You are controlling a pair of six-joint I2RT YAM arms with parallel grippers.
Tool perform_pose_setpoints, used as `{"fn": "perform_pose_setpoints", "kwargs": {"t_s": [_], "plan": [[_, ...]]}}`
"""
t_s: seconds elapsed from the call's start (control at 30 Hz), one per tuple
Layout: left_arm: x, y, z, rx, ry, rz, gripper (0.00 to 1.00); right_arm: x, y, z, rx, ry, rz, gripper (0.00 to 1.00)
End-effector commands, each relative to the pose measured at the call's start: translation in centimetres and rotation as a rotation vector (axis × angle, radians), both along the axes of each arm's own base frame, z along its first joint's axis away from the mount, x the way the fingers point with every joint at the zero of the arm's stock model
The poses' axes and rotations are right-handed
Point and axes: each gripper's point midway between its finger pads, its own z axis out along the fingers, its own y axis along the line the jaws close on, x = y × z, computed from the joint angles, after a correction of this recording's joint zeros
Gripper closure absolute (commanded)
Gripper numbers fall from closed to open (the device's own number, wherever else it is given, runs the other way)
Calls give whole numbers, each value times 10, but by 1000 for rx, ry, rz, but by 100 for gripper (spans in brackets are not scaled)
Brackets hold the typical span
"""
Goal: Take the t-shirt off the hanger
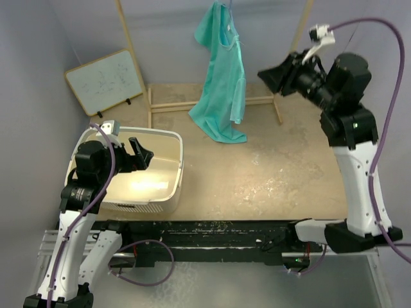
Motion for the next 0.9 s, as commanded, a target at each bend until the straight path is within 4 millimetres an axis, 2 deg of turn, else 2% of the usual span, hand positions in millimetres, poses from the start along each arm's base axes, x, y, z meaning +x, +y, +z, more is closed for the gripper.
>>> {"fn": "perform_pose_setpoints", "kwargs": {"t_s": [0.0,0.03,0.07,0.1,0.13,0.17,0.27,0.37,0.57,0.87], "plan": [[4,-3,25,-5,-85,-26,1,46,3,34,-16,-41,-49,78],[4,-4,25,-6,-84,-28,1,55,5,42,-16,-48,-54,90],[5,-3,25,-5,-83,-27,1,68,8,44,-17,-47,-56,91],[5,-4,24,-6,-80,-29,1,85,14,41,-20,-39,-55,78],[5,-4,25,-5,-82,-30,1,93,17,46,-19,-50,-57,60],[4,-4,25,-5,-83,-31,1,102,21,47,-22,-55,-62,53],[4,-4,26,-5,-86,-30,1,120,35,47,-63,-76,-90,45],[4,-4,26,-5,-87,-29,1,131,41,41,-107,-85,-167,42],[5,-4,24,-5,-82,-31,1,143,33,26,-148,-73,-261,42],[5,-4,24,-4,-81,-33,1,157,35,0,-186,-18,-272,51]]}}
